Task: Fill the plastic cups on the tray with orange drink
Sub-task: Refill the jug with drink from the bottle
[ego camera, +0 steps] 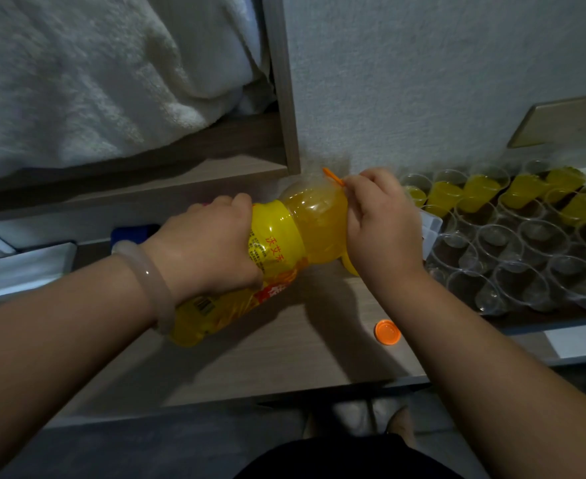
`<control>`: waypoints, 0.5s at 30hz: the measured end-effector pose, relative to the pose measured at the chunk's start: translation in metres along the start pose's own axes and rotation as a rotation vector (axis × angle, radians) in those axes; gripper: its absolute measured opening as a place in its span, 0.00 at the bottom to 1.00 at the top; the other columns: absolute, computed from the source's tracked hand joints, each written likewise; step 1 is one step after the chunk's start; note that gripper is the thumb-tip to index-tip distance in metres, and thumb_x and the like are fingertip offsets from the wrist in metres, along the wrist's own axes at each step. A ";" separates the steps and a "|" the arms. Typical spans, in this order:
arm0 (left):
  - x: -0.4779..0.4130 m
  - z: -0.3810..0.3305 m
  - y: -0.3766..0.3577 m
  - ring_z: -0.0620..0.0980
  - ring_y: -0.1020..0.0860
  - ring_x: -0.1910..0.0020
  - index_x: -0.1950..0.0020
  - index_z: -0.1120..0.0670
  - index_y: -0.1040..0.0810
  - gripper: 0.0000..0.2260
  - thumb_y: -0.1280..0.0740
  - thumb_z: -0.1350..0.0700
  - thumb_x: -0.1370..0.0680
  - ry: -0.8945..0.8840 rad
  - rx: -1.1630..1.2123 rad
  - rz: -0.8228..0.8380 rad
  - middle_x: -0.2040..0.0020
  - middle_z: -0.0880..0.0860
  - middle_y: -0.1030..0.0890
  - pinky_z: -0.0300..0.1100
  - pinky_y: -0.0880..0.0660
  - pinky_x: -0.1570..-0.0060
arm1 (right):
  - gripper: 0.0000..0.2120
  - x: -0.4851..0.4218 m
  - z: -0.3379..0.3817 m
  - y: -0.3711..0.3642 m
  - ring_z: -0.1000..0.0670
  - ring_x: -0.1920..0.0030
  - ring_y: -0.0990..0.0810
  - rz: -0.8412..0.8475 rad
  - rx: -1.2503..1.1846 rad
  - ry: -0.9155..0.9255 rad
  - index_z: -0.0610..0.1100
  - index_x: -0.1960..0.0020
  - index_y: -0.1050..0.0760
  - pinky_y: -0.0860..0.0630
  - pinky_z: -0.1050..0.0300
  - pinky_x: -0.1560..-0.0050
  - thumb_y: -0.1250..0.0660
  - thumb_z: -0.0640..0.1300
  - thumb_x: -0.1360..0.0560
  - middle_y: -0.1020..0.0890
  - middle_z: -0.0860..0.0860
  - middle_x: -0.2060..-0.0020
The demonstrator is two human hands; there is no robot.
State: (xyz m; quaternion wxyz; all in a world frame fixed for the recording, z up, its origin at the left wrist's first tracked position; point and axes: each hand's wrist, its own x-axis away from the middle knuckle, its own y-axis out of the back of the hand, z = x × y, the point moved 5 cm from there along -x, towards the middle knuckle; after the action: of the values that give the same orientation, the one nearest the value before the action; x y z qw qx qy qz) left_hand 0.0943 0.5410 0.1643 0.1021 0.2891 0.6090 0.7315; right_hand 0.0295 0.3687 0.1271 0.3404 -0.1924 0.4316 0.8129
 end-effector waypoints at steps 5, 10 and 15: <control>0.000 0.000 0.002 0.57 0.27 0.44 0.35 0.50 0.38 0.40 0.24 0.38 0.39 -0.001 -0.013 -0.006 0.41 0.53 0.29 0.52 0.25 0.49 | 0.10 0.000 0.000 0.000 0.47 0.61 0.24 -0.003 -0.020 -0.006 0.39 0.52 0.20 0.36 0.59 0.62 0.39 0.42 0.23 0.21 0.45 0.54; 0.000 0.000 0.002 0.57 0.26 0.44 0.36 0.50 0.37 0.39 0.24 0.38 0.39 -0.004 -0.017 -0.009 0.42 0.52 0.29 0.50 0.26 0.50 | 0.11 0.001 0.000 -0.001 0.46 0.61 0.23 -0.011 -0.026 -0.013 0.39 0.51 0.20 0.36 0.59 0.63 0.40 0.43 0.23 0.21 0.45 0.55; 0.001 0.001 0.001 0.57 0.26 0.45 0.36 0.50 0.37 0.39 0.24 0.38 0.40 -0.007 -0.010 -0.013 0.42 0.52 0.29 0.50 0.26 0.51 | 0.16 0.000 0.003 -0.001 0.45 0.60 0.23 -0.009 -0.048 -0.009 0.39 0.51 0.20 0.33 0.57 0.63 0.44 0.47 0.24 0.21 0.45 0.54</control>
State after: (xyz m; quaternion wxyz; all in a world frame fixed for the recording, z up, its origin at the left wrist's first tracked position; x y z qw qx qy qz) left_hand 0.0947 0.5419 0.1659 0.1101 0.2873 0.6069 0.7328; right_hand 0.0296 0.3712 0.1279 0.3414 -0.1989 0.4093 0.8224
